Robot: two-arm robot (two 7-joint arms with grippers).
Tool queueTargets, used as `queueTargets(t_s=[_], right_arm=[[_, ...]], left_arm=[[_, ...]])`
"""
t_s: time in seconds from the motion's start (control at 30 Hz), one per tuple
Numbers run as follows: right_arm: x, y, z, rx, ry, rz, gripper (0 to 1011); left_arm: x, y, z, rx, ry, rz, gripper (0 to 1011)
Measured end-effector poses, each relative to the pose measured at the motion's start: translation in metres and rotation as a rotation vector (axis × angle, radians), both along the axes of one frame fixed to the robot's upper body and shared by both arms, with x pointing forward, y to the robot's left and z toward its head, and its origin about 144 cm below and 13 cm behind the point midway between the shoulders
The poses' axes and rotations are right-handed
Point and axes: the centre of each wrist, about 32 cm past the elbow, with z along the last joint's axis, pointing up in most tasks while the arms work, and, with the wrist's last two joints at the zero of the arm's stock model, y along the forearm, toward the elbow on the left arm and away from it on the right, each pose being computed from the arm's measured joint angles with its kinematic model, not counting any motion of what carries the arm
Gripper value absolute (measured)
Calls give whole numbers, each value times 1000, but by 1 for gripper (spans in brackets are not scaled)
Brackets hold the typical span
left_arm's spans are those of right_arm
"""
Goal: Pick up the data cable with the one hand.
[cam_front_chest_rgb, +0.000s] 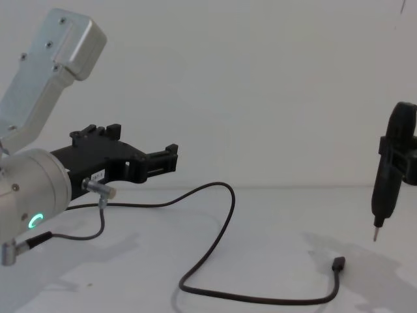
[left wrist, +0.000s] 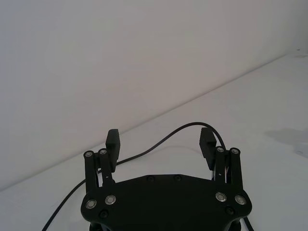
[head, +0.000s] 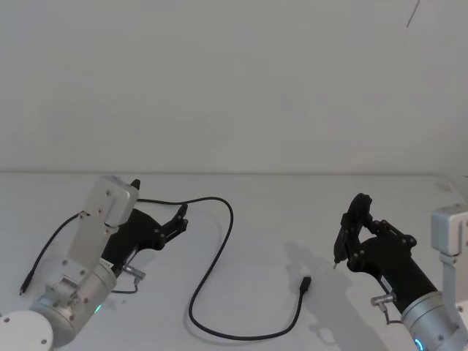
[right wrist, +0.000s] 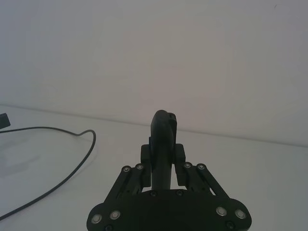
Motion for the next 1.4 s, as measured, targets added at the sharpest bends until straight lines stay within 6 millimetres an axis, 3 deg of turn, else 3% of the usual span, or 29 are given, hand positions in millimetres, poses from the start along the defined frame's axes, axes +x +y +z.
queueTargets(t_s=[1.4], right_arm=[[0,0,0,0,0,0,279]], left_arm=[[1,0,1,14,9,-27,1001]])
